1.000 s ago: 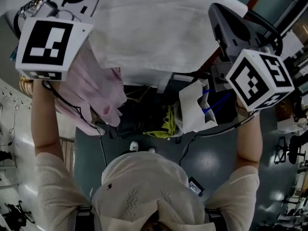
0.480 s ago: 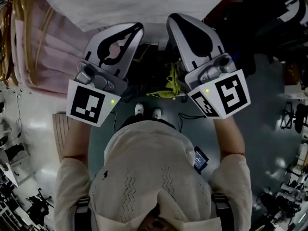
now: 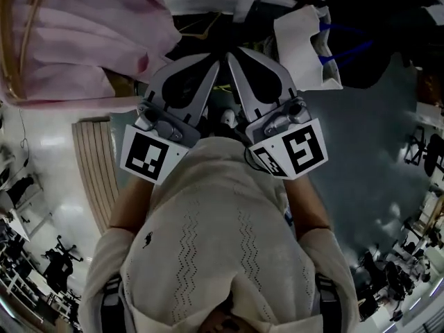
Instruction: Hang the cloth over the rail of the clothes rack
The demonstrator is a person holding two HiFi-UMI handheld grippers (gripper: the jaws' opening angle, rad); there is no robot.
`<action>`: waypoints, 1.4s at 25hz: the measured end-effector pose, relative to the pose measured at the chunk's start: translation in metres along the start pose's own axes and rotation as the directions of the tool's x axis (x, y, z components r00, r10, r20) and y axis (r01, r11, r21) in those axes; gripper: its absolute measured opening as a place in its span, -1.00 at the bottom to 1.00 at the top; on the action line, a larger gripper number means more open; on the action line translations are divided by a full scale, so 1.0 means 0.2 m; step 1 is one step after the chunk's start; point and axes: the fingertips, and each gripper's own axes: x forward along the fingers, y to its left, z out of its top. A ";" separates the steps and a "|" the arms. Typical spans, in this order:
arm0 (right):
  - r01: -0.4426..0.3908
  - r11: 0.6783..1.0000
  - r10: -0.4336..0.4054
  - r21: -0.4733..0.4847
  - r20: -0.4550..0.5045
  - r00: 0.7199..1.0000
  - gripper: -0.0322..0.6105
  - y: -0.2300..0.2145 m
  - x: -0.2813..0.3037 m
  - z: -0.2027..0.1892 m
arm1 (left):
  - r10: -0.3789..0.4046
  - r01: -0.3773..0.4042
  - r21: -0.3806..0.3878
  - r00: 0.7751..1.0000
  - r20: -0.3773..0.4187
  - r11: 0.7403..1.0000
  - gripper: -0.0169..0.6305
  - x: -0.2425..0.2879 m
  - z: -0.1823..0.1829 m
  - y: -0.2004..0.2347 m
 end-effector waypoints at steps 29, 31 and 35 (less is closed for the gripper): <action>-0.093 0.994 0.088 -0.052 -0.091 0.992 -0.84 0.06 -0.03 -0.17 | -0.029 0.028 -0.021 0.999 -0.034 0.999 -0.91 -0.03 -0.16 -0.01; -0.095 0.994 0.090 -0.052 -0.094 0.992 -0.84 0.07 -0.03 -0.18 | -0.039 0.038 -0.017 0.998 -0.051 0.999 -0.91 -0.05 -0.18 -0.01; -0.092 0.994 0.086 -0.056 -0.097 0.992 -0.84 0.07 -0.02 -0.19 | -0.049 0.049 -0.001 0.996 -0.081 0.999 -0.91 -0.06 -0.22 0.00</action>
